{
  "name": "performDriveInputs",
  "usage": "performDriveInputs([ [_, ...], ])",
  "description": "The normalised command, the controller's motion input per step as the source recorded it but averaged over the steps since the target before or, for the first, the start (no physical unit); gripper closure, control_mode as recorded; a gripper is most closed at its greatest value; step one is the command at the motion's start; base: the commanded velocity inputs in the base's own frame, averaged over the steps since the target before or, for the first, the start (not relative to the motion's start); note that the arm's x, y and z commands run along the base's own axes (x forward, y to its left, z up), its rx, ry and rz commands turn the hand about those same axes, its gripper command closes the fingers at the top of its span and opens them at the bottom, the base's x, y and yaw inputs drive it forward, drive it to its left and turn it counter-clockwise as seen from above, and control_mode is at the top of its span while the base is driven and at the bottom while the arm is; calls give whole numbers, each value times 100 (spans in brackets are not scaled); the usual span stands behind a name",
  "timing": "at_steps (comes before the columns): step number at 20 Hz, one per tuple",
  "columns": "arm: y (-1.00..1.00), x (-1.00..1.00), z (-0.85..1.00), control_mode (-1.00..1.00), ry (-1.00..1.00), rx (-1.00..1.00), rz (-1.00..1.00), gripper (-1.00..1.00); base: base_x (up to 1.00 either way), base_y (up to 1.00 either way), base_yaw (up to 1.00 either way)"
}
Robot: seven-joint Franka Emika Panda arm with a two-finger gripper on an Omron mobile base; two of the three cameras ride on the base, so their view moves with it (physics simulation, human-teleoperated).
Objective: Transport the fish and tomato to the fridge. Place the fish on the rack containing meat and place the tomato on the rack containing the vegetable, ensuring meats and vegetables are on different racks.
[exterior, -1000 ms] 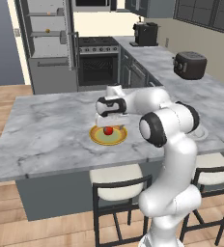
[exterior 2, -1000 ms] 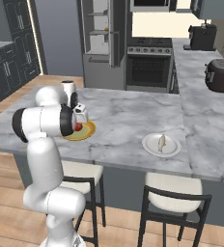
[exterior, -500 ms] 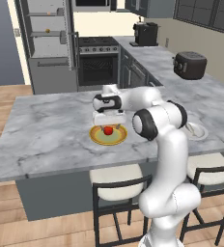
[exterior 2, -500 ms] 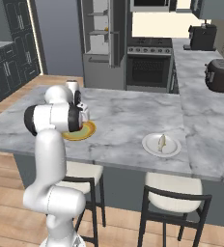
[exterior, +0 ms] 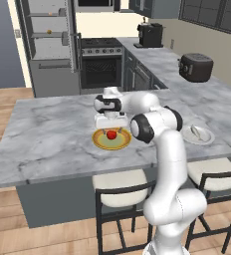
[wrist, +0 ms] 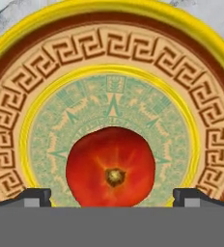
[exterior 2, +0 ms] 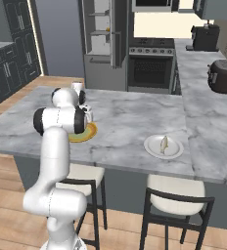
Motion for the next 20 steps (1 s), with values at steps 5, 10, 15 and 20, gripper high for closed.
performDriveInputs([
  [5,1,20,-18,-100,9,0,0,-100,0,0,0],
  [10,2,-15,-4,-100,9,0,0,-100,0,0,0],
  [15,0,-12,-7,-100,8,0,-1,-100,0,0,0],
  [20,0,-13,-15,-100,7,0,0,-100,0,0,0],
])
